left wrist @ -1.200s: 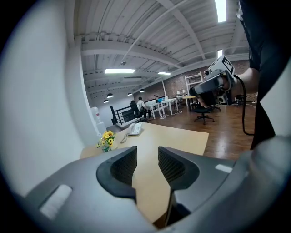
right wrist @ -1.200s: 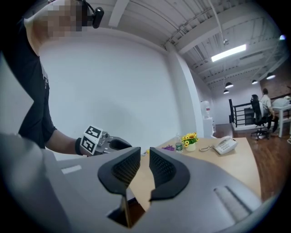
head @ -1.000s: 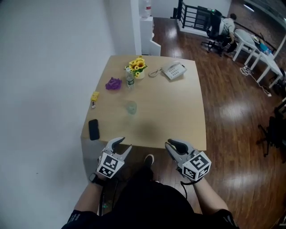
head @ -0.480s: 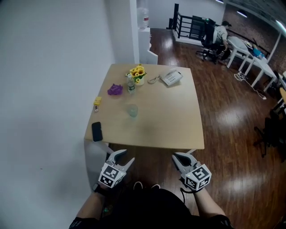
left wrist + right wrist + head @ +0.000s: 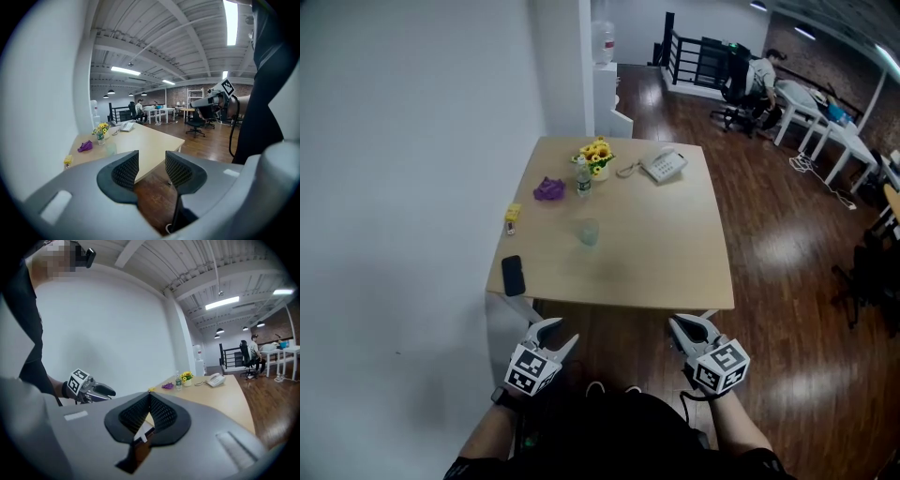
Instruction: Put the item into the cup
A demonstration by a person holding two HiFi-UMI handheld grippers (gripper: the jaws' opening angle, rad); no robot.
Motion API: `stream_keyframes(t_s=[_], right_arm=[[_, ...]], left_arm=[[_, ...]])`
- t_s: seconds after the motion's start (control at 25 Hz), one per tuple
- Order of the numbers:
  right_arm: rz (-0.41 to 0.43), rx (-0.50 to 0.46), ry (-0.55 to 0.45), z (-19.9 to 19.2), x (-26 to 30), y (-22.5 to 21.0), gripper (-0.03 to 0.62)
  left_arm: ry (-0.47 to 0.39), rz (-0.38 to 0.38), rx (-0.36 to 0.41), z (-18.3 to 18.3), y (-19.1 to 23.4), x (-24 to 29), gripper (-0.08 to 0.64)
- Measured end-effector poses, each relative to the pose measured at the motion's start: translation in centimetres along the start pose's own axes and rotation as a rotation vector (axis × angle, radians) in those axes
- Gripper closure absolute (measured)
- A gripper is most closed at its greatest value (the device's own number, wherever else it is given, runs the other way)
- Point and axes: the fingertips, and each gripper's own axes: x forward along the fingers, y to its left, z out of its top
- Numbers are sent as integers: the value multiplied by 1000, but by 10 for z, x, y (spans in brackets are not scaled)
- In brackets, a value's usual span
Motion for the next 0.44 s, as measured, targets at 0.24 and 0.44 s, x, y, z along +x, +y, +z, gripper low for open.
stream_keyframes(t_s=[0.24, 0.44], right_arm=[[-27, -16, 7, 3, -10, -4, 584], [-35, -6, 7, 0, -15, -7, 584]], left_arm=[[-22, -22, -1, 5, -3, 5, 388], [-22, -24, 14, 9, -4, 7, 388]])
